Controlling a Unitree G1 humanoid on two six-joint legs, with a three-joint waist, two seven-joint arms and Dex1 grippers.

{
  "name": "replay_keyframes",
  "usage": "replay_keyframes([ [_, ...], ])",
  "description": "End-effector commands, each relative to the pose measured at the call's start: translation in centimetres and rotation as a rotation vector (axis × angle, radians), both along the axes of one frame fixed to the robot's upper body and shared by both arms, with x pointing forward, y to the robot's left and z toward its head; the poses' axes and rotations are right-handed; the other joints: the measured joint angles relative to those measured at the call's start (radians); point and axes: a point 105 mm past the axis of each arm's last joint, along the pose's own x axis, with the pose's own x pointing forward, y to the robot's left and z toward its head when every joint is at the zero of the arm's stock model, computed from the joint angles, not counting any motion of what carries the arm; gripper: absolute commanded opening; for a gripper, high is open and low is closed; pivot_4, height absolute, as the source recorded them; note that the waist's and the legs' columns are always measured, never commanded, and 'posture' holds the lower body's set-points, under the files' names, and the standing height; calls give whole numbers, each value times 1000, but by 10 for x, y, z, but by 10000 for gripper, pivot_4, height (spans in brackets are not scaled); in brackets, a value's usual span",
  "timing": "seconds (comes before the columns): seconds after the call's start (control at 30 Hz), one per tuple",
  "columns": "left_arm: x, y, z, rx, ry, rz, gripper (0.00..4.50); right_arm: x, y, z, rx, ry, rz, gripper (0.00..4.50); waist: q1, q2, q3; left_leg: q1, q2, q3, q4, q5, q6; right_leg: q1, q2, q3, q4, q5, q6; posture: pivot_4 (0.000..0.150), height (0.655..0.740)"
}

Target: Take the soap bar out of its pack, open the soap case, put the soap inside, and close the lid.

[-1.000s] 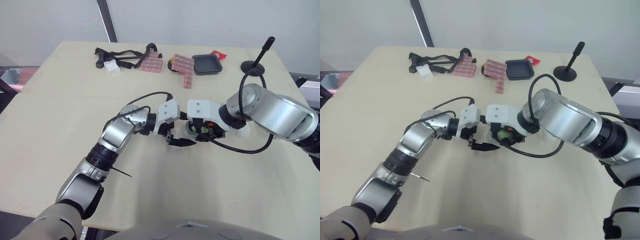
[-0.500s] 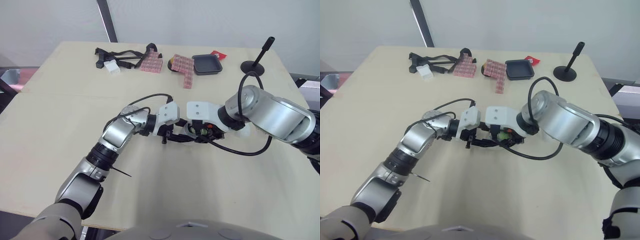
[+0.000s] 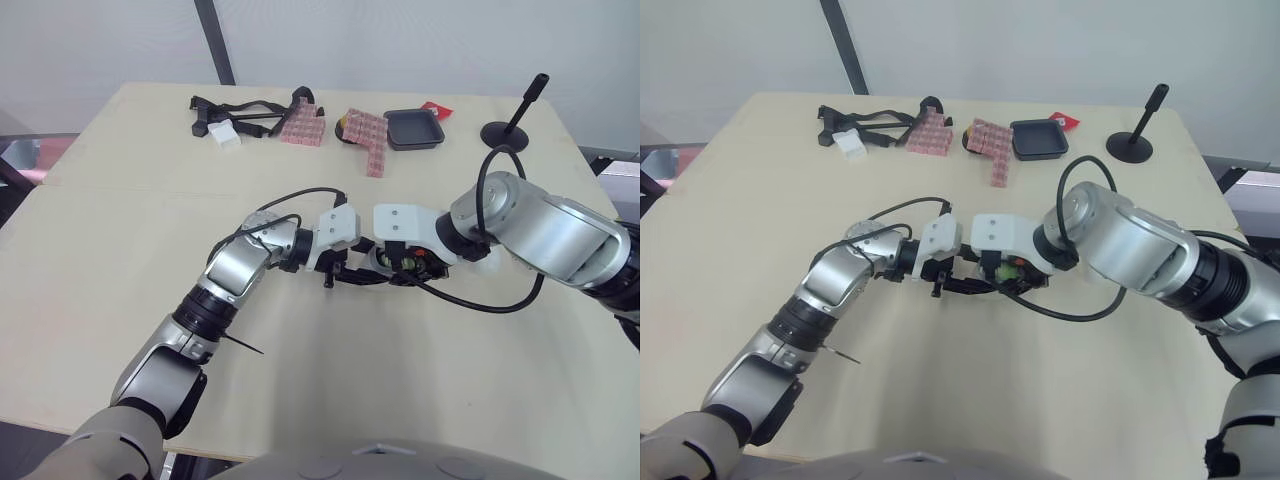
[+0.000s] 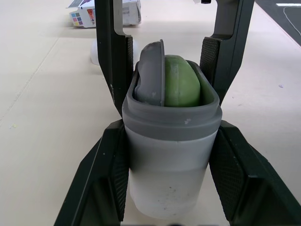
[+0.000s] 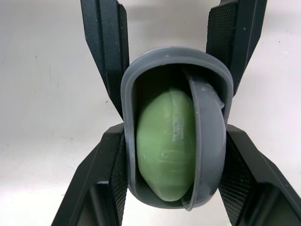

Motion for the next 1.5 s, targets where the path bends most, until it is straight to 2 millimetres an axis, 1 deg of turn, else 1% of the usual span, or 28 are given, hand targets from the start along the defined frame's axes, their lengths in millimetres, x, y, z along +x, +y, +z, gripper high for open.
replay_keyframes([
  [0.03,-1,-2,11,-36,-48,-11,18980,0,2,8,20,-36,17,20554,0,0,0,0,0,0,0,0,0,0,0,0,0,0,0,1500,7400],
  [0.2,0,-2,10,-32,-49,-9,18980,0,3,7,30,-22,15,20554,0,0,0,0,0,0,0,0,0,0,0,0,0,0,0,1500,7400],
  [0.23,0,-1,10,-33,-48,-6,18980,-1,4,8,41,-14,12,25385,0,0,0,0,0,0,0,0,0,0,0,0,0,0,0,1500,7400],
  [0.27,1,-1,10,-34,-49,-3,18980,-2,5,7,49,-2,12,31312,0,0,0,0,0,0,0,0,0,0,0,0,0,0,0,1500,7400],
  [0.33,1,1,9,-39,-48,2,18980,-2,4,7,61,8,7,34815,0,0,0,0,0,0,0,0,0,0,0,0,1,0,0,1500,7400],
  [0.37,1,2,9,-43,-47,3,18980,-3,3,6,70,15,1,39344,0,0,0,0,0,0,0,0,0,0,0,0,1,0,0,1500,7400],
  [0.43,0,3,8,-51,-46,3,18980,-4,2,6,91,30,-8,44821,2,0,0,0,0,0,1,0,0,0,0,0,1,0,0,1500,7400],
  [0.57,-1,10,6,-77,-42,12,18980,-5,-5,4,155,47,-43,44821,2,0,0,0,0,0,1,0,0,0,0,0,1,0,0,1500,7400],
  [0.67,-4,20,9,-151,-30,19,18980,-8,-15,1,288,81,-106,44821,7,0,0,0,0,0,1,0,0,0,0,0,0,0,0,1500,7400],
  [0.8,-9,34,8,-206,-33,23,18980,-9,-27,-3,476,67,-175,44821,11,0,0,-1,1,0,1,0,0,0,0,0,0,0,0,1500,7400],
  [0.87,-13,40,5,-220,-40,18,18980,-12,-32,-7,546,48,-174,44821,10,0,0,0,1,0,1,0,0,0,-1,0,-1,0,0,1500,7400],
  [0.97,-16,48,0,-239,-53,29,18980,-12,-38,-9,694,-4,-214,44821,8,0,-1,0,2,0,1,0,1,0,-2,0,-3,0,0,1500,7400],
  [1.03,-15,50,1,-276,-54,51,18980,-15,-41,-12,798,-17,-237,44821,4,0,-1,0,2,0,1,0,1,-1,-2,0,-3,0,0,1500,7400],
  [1.1,-15,50,0,-303,-60,69,18980,-21,-43,-18,859,-19,-247,44821,1,0,-1,0,3,0,2,0,2,-1,-3,-1,-2,0,0,1500,7400],
  [1.23,-18,50,-8,-311,-92,79,18980,-31,-41,-29,979,-62,-251,44821,-9,0,-1,0,2,1,1,0,3,-1,-5,-1,-3,0,0,1500,7400],
  [1.3,-22,50,-8,-333,-88,80,18980,-34,-43,-35,1009,-90,-253,44821,-20,-1,-1,0,2,1,2,0,4,-1,-5,-1,-2,0,-1,1500,7400],
  [1.37,-22,50,-7,-352,-77,101,18980,-37,-45,-42,1001,-112,-243,44821,-27,-1,-1,0,2,1,2,0,4,-1,-5,-1,-2,0,0,1500,7400],
  [1.5,-20,53,-15,-334,-66,117,18980,-40,-47,-51,992,-156,-216,44821,-35,0,-1,0,2,1,2,-2,10,-1,-6,-1,-2,0,0,1500,7400],
])
